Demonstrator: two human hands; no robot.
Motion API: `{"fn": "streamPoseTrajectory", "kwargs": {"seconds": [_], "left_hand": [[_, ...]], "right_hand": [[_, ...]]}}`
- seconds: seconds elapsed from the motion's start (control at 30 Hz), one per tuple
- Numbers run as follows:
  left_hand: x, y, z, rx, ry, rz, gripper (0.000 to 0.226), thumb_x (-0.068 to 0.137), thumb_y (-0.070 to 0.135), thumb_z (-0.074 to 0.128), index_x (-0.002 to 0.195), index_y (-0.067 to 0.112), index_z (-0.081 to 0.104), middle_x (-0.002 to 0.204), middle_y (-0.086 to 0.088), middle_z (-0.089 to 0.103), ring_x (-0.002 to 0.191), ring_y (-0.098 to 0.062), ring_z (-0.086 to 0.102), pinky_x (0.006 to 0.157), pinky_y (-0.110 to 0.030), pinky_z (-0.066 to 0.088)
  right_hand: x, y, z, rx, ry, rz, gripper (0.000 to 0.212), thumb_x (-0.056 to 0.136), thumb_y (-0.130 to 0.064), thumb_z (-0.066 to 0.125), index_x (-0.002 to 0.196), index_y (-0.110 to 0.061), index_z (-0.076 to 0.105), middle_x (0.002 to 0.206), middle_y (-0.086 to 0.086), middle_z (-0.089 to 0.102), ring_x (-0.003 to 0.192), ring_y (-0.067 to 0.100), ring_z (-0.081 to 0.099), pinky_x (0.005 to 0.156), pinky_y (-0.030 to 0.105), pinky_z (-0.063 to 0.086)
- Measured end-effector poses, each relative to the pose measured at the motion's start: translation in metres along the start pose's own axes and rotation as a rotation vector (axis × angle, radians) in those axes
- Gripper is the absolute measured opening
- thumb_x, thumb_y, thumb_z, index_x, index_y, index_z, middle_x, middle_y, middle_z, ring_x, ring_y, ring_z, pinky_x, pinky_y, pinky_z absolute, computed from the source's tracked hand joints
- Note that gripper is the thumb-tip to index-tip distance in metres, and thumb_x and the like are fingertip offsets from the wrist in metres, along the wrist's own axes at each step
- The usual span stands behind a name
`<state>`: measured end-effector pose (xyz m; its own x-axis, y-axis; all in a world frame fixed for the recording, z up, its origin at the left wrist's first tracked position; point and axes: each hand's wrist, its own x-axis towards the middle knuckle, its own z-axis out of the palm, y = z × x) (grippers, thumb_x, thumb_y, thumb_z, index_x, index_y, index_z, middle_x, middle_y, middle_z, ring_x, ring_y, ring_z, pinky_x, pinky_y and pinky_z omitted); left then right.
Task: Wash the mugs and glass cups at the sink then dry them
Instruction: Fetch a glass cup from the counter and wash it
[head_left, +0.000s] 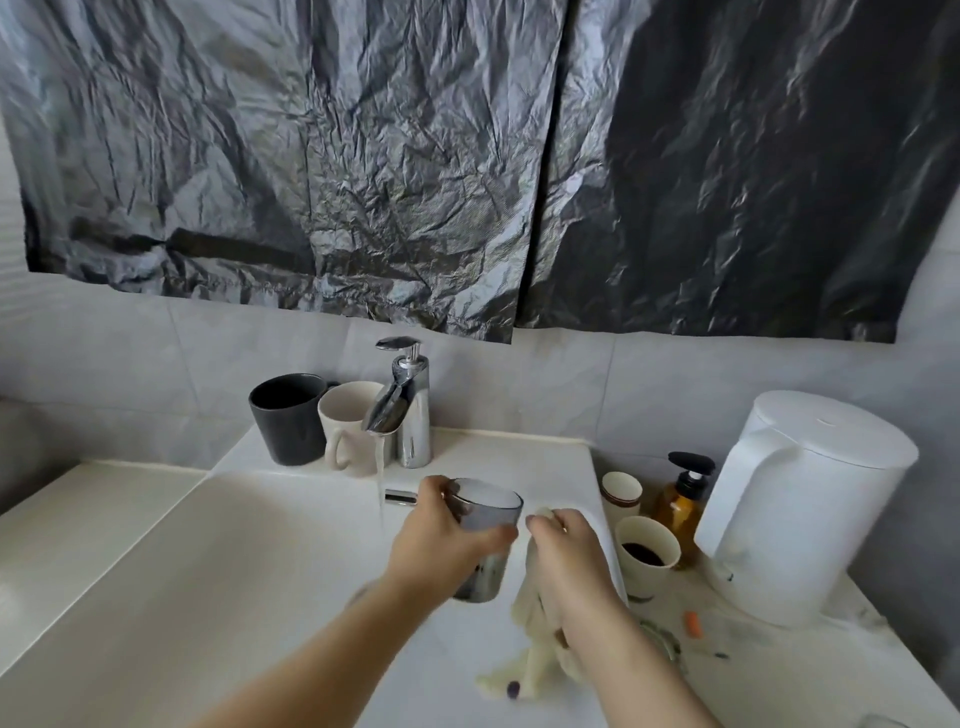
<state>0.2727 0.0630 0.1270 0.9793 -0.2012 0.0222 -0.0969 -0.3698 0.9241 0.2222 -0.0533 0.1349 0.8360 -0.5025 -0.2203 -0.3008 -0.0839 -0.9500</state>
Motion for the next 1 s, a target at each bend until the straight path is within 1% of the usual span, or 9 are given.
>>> {"fn": "streamPoseTrajectory", "kwargs": {"seconds": [0.07, 0.17, 0.33, 0.43, 0.5, 0.63, 0.77, 0.9, 1.0], "left_hand": [[0.012, 0.001, 0.01, -0.096, 0.065, 0.003, 0.068, 0.065, 0.026, 0.085, 0.112, 0.023, 0.036, 0.097, 0.011, 0.054, 0.097, -0.016, 0.056, 0.085, -0.029, 0.045], [0.032, 0.005, 0.019, -0.15, 0.164, 0.054, 0.062, 0.065, 0.016, 0.085, 0.108, 0.022, 0.041, 0.096, 0.013, 0.053, 0.092, -0.013, 0.055, 0.081, -0.025, 0.04], [0.077, 0.011, 0.027, -0.097, 0.281, 0.074, 0.073, 0.049, 0.034, 0.083, 0.112, 0.012, 0.053, 0.112, -0.006, 0.055, 0.105, -0.023, 0.054, 0.092, -0.038, 0.047], [0.094, 0.011, 0.03, -0.079, 0.304, 0.082, 0.072, 0.046, 0.039, 0.08, 0.106, 0.008, 0.057, 0.105, -0.009, 0.059, 0.098, -0.025, 0.057, 0.084, -0.036, 0.05], [0.102, 0.01, 0.031, -0.075, 0.312, 0.083, 0.064, 0.051, 0.032, 0.085, 0.103, 0.007, 0.057, 0.098, -0.009, 0.061, 0.091, -0.024, 0.057, 0.077, -0.033, 0.049], [0.112, 0.004, 0.034, -0.047, 0.333, 0.075, 0.071, 0.045, 0.038, 0.081, 0.106, 0.009, 0.06, 0.101, -0.01, 0.062, 0.096, -0.029, 0.059, 0.084, -0.041, 0.052], [0.115, -0.001, 0.035, -0.035, 0.329, 0.069, 0.062, 0.054, 0.028, 0.086, 0.104, 0.006, 0.058, 0.104, -0.016, 0.059, 0.098, -0.032, 0.055, 0.082, -0.035, 0.047], [0.119, -0.003, 0.035, -0.02, 0.326, 0.106, 0.056, 0.057, 0.025, 0.086, 0.102, 0.007, 0.058, 0.099, -0.013, 0.061, 0.092, -0.029, 0.057, 0.076, -0.031, 0.046], [0.119, -0.001, 0.032, -0.077, 0.29, 0.11, 0.05, 0.062, 0.013, 0.086, 0.102, 0.009, 0.057, 0.09, -0.004, 0.059, 0.077, -0.019, 0.055, 0.065, -0.019, 0.042]], "right_hand": [[0.007, -0.001, -0.002, 0.022, -0.004, -0.003, 0.006, 0.091, -0.02, 0.051, 0.096, -0.018, 0.05, 0.079, -0.001, 0.052, 0.07, 0.013, 0.048, 0.062, 0.027, 0.036], [0.021, -0.001, -0.001, 0.041, -0.007, 0.005, 0.006, 0.09, -0.019, 0.052, 0.095, -0.019, 0.05, 0.079, -0.003, 0.052, 0.071, 0.012, 0.048, 0.064, 0.028, 0.036], [0.046, 0.0, 0.002, 0.084, 0.02, 0.016, 0.011, 0.089, -0.015, 0.052, 0.1, -0.018, 0.052, 0.082, -0.003, 0.055, 0.075, 0.013, 0.05, 0.063, 0.026, 0.037], [0.056, 0.0, 0.002, 0.099, 0.016, 0.016, 0.008, 0.089, -0.014, 0.051, 0.095, -0.019, 0.05, 0.078, -0.003, 0.053, 0.07, 0.012, 0.048, 0.059, 0.025, 0.036], [0.06, 0.001, 0.002, 0.098, 0.0, 0.011, 0.011, 0.089, -0.015, 0.051, 0.096, -0.023, 0.05, 0.08, -0.006, 0.053, 0.071, 0.01, 0.048, 0.06, 0.024, 0.036], [0.064, 0.005, 0.003, 0.116, -0.017, 0.015, 0.023, 0.088, -0.018, 0.049, 0.103, -0.034, 0.052, 0.087, -0.013, 0.054, 0.082, 0.012, 0.054, 0.069, 0.026, 0.042], [0.066, 0.007, 0.002, 0.127, 0.016, 0.031, 0.01, 0.088, -0.025, 0.052, 0.093, -0.032, 0.058, 0.079, -0.006, 0.058, 0.078, 0.017, 0.056, 0.068, 0.026, 0.042], [0.064, 0.006, 0.001, 0.117, 0.01, 0.049, 0.013, 0.09, -0.025, 0.052, 0.1, -0.024, 0.06, 0.081, -0.005, 0.057, 0.078, 0.015, 0.054, 0.064, 0.025, 0.04], [0.061, 0.004, -0.002, 0.139, -0.014, 0.087, 0.018, 0.092, -0.024, 0.051, 0.108, -0.021, 0.058, 0.083, -0.005, 0.056, 0.076, 0.011, 0.052, 0.062, 0.023, 0.039]]}}
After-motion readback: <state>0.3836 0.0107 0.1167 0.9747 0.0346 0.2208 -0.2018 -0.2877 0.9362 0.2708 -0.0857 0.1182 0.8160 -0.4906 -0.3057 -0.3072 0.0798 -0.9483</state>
